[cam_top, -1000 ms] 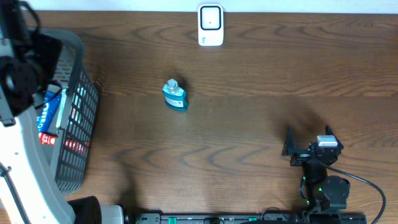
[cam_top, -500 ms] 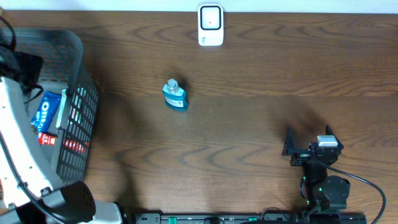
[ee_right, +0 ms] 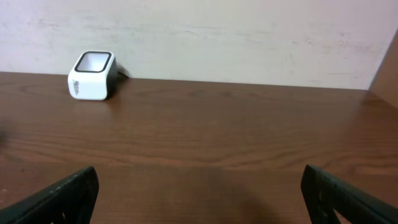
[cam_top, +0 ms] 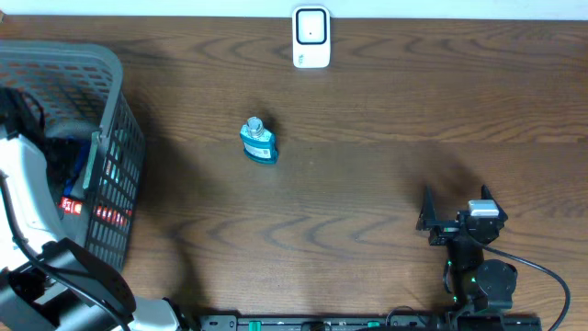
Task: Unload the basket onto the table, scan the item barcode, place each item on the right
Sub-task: 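Reach the left gripper into the basket and grasp the red Nescafé stick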
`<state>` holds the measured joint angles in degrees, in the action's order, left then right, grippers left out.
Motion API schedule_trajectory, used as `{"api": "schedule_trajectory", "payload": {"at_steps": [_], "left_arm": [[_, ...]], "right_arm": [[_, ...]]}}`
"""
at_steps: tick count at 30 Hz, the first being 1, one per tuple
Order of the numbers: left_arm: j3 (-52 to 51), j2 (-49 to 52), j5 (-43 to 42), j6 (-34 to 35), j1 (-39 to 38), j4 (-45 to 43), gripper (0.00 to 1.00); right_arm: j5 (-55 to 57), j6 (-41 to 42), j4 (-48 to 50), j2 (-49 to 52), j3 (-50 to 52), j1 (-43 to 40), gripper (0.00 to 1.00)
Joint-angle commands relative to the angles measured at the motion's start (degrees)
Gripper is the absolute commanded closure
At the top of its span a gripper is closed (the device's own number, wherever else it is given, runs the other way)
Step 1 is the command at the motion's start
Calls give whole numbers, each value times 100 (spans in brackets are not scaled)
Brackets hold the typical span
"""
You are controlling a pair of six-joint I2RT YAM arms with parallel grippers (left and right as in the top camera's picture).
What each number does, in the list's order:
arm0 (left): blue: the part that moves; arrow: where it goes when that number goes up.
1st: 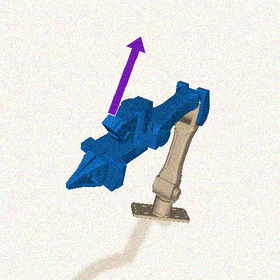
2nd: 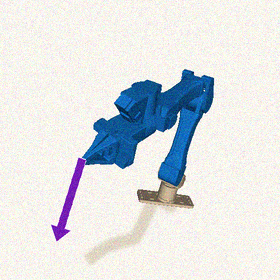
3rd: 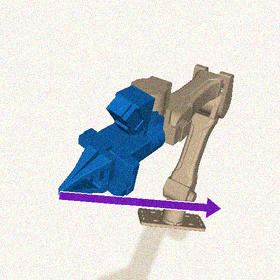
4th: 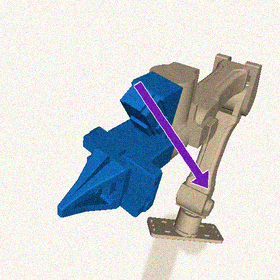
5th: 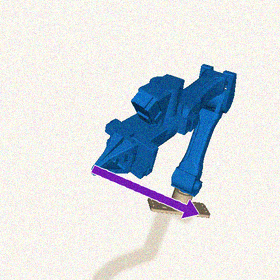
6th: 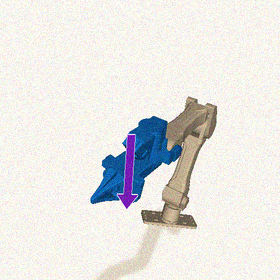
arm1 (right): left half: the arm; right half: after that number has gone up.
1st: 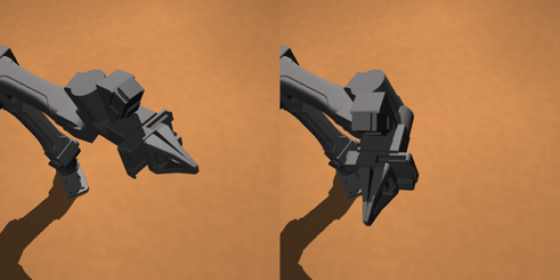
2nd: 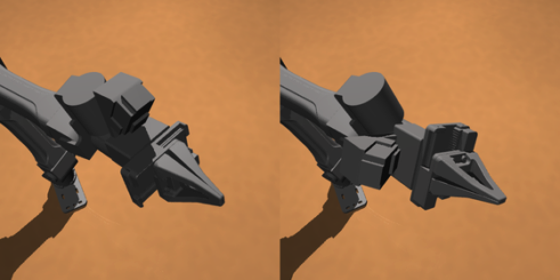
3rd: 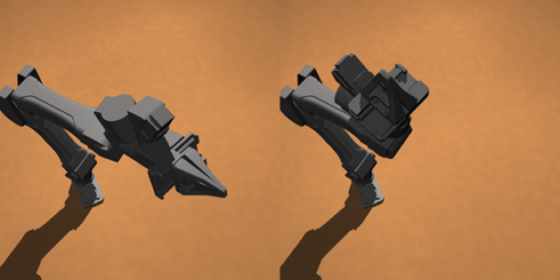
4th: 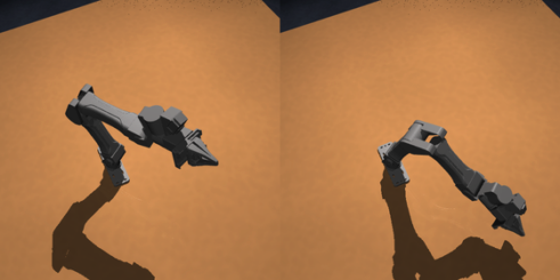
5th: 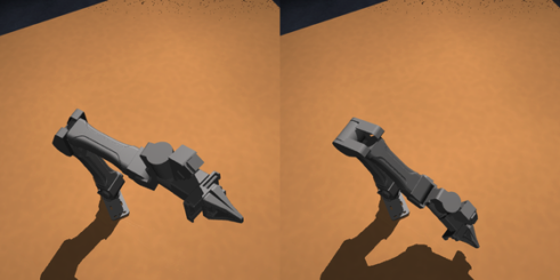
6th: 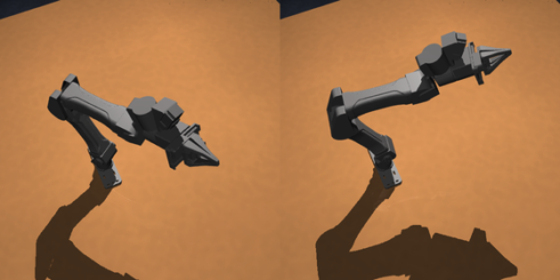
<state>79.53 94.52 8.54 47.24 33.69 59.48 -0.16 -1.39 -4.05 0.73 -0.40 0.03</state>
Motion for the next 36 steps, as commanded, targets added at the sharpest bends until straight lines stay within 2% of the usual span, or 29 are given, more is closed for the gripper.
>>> {"api": "schedule_trajectory", "payload": {"at_steps": [1,3,14,21,22,24,25,26,27,28,31,36], "left_arm": [[-505,26,-459,-518,129,-267,2],[-739,26,-575,-695,127,-483,2],[-1703,94,-535,-717,138,-1314,2],[-1915,649,-553,-817,138,-1742,2],[-1915,756,-553,-894,138,-1740,5],[-1915,916,-553,-1025,138,-1716,37],[-1915,981,-551,-1075,138,-1681,59],[-1915,999,-549,-1084,138,-1652,70],[-1912,994,-533,-1082,138,-1613,88],[-1895,968,-529,-1080,140,-1561,93],[-1652,787,-463,-1080,140,-1250,93],[-616,15,-271,-1113,140,-352,93]], "right_arm": [[50,-39,-24,-22,9,55,1],[50,-42,-24,-22,9,55,1],[52,-39,-24,-22,9,55,1],[50,-39,-24,-22,9,55,1],[52,-42,-24,-22,9,55,1],[50,-39,-24,-22,9,55,1],[50,-42,-24,-22,9,55,1],[52,-42,-24,-22,9,55,1],[50,-42,-24,-22,9,55,1],[52,-42,-24,-22,9,55,1],[52,-39,-24,-22,9,55,1],[52,-39,-24,-22,9,55,1]]}}
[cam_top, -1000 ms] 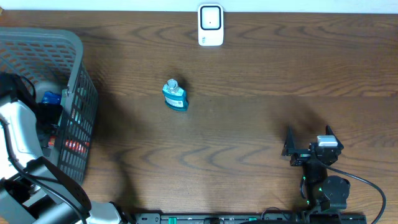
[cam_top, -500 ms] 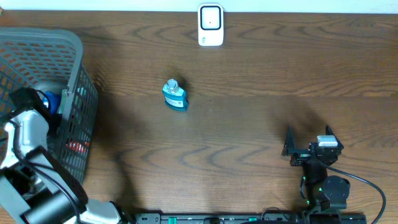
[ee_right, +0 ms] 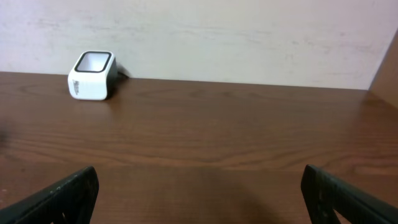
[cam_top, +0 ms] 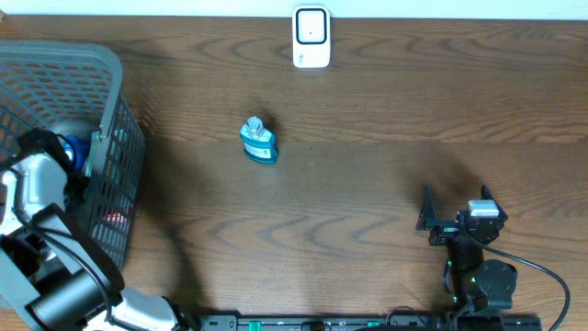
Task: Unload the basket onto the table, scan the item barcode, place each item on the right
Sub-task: 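Reach the left gripper into the basket and grasp the red Nescafé stick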
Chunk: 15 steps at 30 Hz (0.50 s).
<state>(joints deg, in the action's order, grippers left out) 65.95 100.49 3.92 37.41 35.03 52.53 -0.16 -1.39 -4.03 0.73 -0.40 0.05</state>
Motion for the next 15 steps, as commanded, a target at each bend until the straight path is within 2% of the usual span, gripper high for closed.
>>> {"api": "schedule_trajectory", "payload": {"at_steps": [1,5,9,11,15], "left_arm": [[1012,-782,186,-181,11,492,93],[2094,-1484,155,-179,9,1023,93],[2962,-2166,-229,-199,0,1349,93],[3209,-2481,-660,-328,-24,1373,93],[3320,-3110,-2055,-334,-354,1327,93]], "right_arm": [[52,-42,-26,-22,9,52,1],[52,-39,-26,-22,9,52,1],[52,-42,-26,-22,9,52,1],[52,-42,-26,-22,9,52,1],[50,-39,-26,-22,9,52,1]]}}
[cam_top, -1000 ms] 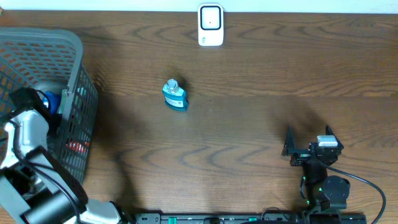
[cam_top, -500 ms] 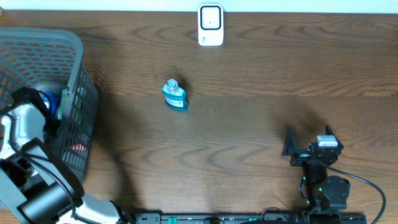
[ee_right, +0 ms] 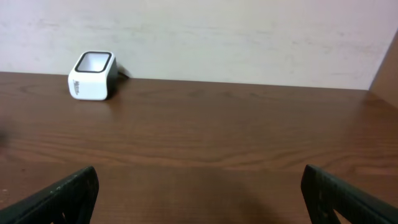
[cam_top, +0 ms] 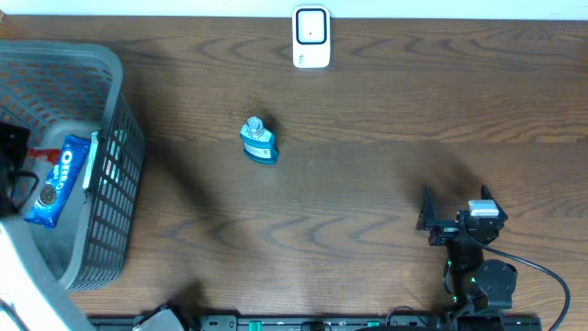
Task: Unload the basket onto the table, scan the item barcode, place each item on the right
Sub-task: 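Reach the left gripper into the basket and grasp the red Nescafé stick, then carry the red stick out and lay it right of the bottle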
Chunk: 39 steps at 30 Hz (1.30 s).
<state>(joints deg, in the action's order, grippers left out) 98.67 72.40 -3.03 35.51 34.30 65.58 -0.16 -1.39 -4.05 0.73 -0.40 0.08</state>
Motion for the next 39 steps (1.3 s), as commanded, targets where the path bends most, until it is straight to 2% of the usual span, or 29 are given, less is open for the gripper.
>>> {"api": "schedule_trajectory", "payload": {"at_steps": [1,5,9,11,13,15,18,23,28,34,35,36,37,39], "left_arm": [[48,-411,-1670,-144,-444,-11,93],[46,-658,-2645,-142,-1720,-278,93],[-20,-518,-2686,-142,-3595,-839,93],[-59,-306,-2358,-142,-4468,-1110,93],[-72,79,-1473,-114,-5427,-1250,93],[-72,560,-654,-15,-6168,-1257,93],[-72,1421,20,-13,-6975,-1272,93],[-72,2992,752,-37,-7643,-1351,93],[-72,4419,1386,-35,-7805,-1344,92],[-72,5265,1770,-101,-7805,-1325,92],[-72,5316,1770,-175,-7805,-1322,87],[-72,5340,1770,-264,-7805,-1322,69],[-55,5333,1773,-411,-7803,-1316,47],[98,5248,1853,-632,-7799,-1152,25]], "right_arm": [[52,-39,-24,-22,9,50,1],[50,-39,-24,-22,9,50,1],[50,-39,-24,-22,9,50,1],[52,-42,-24,-22,9,50,1],[52,-42,-24,-22,9,50,1],[50,-42,-24,-22,9,50,1],[52,-42,-24,-22,9,50,1],[50,-39,-24,-22,9,50,1],[50,-42,-24,-22,9,50,1],[50,-42,-24,-22,9,50,1],[52,-42,-24,-22,9,50,1],[50,-39,-24,-22,9,50,1],[52,-39,-24,-22,9,50,1],[50,-42,-24,-22,9,50,1]]}}
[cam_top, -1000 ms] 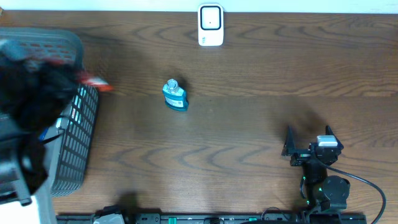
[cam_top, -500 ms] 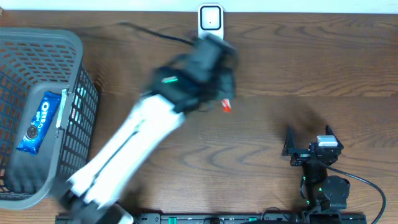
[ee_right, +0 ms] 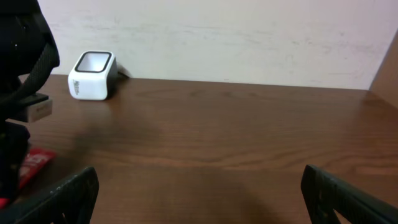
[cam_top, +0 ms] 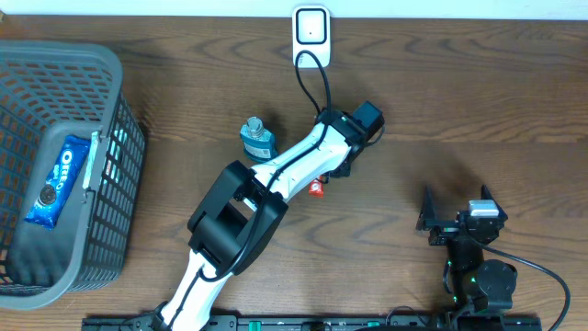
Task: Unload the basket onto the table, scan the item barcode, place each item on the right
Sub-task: 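Carry the red stick out and lay it right of the bottle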
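Note:
The white barcode scanner (cam_top: 311, 37) stands at the table's far edge, also in the right wrist view (ee_right: 92, 76). My left arm reaches across the table's middle. Its gripper (cam_top: 322, 179) is shut on a small red packet (cam_top: 316, 189), low over the wood, well in front of the scanner. The right wrist view shows that packet (ee_right: 34, 164) at its left edge under the black gripper. My right gripper (cam_top: 457, 219) sits at the near right, open and empty (ee_right: 199, 199).
A small blue bottle (cam_top: 258, 141) stands upright just left of my left arm. The grey basket (cam_top: 112, 119) fills the left side, with a blue Oreo pack (cam_top: 57, 180) lying in it. A cable runs from the scanner toward the left wrist.
My left arm was at the far left edge beside the basket. Now it stretches over the table's middle with a red packet in its gripper. The right arm has not moved.
First my left arm was down in the basket among red and blue packs. Then it stood higher over the basket. After that it was off at the left edge, with the Oreo pack left in the basket. Now the red packet is held mid-table before the scanner.

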`<state>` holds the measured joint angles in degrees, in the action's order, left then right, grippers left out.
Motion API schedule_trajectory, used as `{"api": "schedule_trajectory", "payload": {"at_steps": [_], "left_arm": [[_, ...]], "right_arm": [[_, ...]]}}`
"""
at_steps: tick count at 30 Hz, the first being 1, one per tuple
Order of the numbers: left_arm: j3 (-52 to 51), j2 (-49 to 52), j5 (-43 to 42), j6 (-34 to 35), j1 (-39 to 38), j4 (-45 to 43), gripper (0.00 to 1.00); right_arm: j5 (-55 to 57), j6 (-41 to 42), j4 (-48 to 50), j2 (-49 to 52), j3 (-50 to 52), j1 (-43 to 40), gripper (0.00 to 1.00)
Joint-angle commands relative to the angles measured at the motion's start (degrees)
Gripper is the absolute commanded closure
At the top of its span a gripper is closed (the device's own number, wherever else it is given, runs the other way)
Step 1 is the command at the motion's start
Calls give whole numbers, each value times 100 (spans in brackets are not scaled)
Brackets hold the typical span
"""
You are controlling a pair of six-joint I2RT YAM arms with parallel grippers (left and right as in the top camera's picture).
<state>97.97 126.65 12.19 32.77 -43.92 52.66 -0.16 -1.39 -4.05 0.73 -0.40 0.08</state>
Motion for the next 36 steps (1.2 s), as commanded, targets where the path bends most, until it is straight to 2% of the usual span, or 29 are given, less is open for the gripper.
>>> {"api": "schedule_trajectory", "payload": {"at_steps": [1,6,9,13,16,18,23,27,29,31,33,36], "left_arm": [[354,-251,470,-402,24,352,21],[1971,-981,597,-1069,50,1563,9],[2999,-1563,903,-1176,271,2100,2],[3766,-2507,1058,-1025,1311,2712,0],[3764,-3084,1054,-195,2627,3185,0],[3762,-3279,1036,645,3713,3510,0],[3421,-3222,503,2105,5803,3773,0],[2745,-3023,197,3353,6618,3773,0],[2282,-2900,201,4183,6850,3755,0],[1871,-2780,199,4736,6981,3628,0],[1401,-2653,199,5003,7077,3233,0],[793,-2465,240,5016,7134,2461,0]], "right_arm": [[50,-42,-24,-22,9,50,1],[50,-42,-24,-22,9,50,1],[50,-39,-24,-22,9,50,1],[52,-42,-24,-22,9,50,1],[52,-39,-24,-22,9,50,1],[52,-39,-24,-22,9,50,1],[52,-42,-24,-22,9,50,1],[50,-42,-24,-22,9,50,1],[52,-39,-24,-22,9,50,1],[52,-39,-24,-22,9,50,1],[50,-39,-24,-22,9,50,1],[52,-39,-24,-22,9,50,1]]}}
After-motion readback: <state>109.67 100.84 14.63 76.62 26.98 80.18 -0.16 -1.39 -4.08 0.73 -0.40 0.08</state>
